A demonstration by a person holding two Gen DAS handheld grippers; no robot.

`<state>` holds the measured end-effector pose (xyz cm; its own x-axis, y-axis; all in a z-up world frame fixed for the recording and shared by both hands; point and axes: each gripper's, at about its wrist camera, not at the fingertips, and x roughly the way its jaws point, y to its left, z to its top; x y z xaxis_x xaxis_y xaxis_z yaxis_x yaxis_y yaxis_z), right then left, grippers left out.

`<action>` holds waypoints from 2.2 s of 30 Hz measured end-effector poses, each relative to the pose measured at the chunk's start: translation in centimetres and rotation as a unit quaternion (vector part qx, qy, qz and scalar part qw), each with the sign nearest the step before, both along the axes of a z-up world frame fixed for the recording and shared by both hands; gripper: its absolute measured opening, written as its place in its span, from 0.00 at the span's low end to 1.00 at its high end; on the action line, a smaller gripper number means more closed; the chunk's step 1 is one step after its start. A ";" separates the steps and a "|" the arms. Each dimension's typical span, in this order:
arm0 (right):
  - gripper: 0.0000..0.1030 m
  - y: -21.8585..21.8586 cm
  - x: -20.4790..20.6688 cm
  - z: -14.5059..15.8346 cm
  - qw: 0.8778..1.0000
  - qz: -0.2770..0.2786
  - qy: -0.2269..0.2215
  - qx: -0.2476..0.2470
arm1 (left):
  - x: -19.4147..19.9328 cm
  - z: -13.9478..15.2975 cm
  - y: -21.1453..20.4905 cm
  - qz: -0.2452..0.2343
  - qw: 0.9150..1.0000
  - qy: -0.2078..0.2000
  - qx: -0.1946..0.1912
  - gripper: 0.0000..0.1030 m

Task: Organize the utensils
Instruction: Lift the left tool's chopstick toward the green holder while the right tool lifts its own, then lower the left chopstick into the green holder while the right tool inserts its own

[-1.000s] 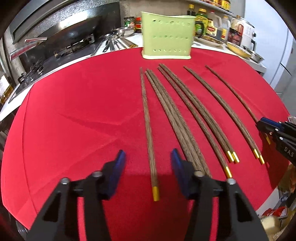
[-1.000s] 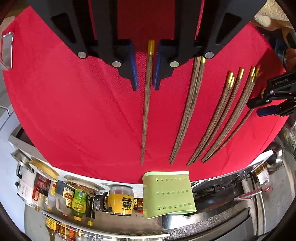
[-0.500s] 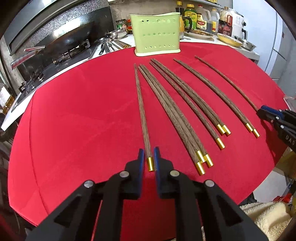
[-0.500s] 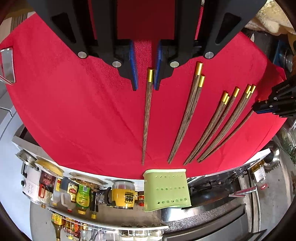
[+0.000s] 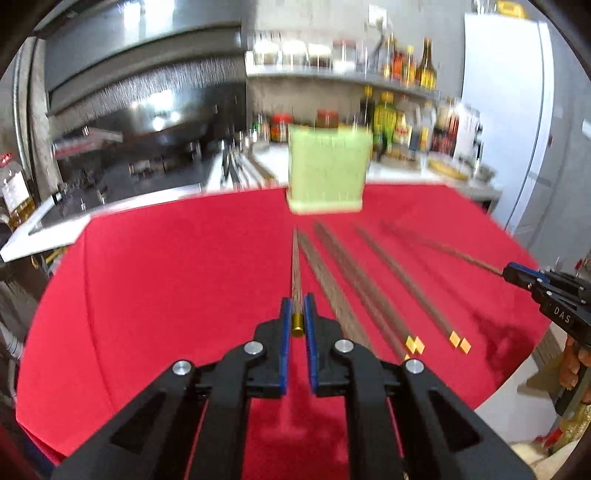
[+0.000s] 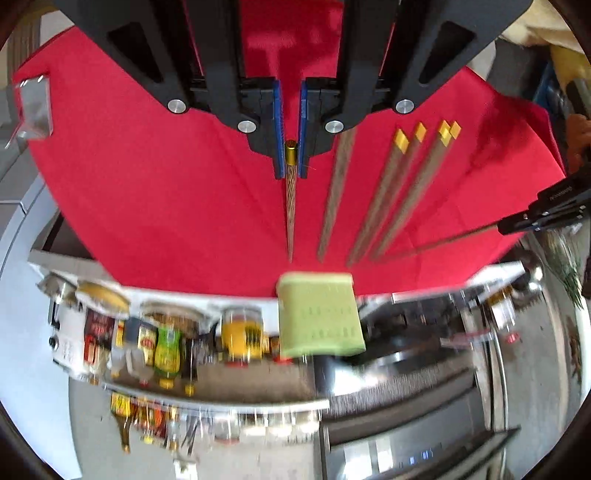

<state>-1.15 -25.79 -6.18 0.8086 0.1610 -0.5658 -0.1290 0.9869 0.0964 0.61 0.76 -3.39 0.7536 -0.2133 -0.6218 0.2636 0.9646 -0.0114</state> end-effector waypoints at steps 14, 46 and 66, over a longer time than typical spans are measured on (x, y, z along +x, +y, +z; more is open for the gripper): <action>0.07 -1.9 2.2 11.1 0.995 -0.017 -0.103 -0.004 | 0.4 9.9 1.1 -0.006 0.991 -0.133 -0.022 0.07; 0.07 -1.0 5.8 11.0 0.994 -0.022 -0.102 -0.035 | 2.2 6.9 2.0 0.025 0.994 -0.103 -0.015 0.07; 0.07 0.3 9.6 7.3 0.998 -0.014 -0.054 -0.028 | 5.0 6.5 0.4 0.009 0.994 -0.103 -0.022 0.07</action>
<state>8.46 -25.46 1.12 0.8693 0.1088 -0.4822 -0.1087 0.9937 0.0282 5.65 1.19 3.11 0.8676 -0.2229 -0.4445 0.2479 0.9688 -0.0020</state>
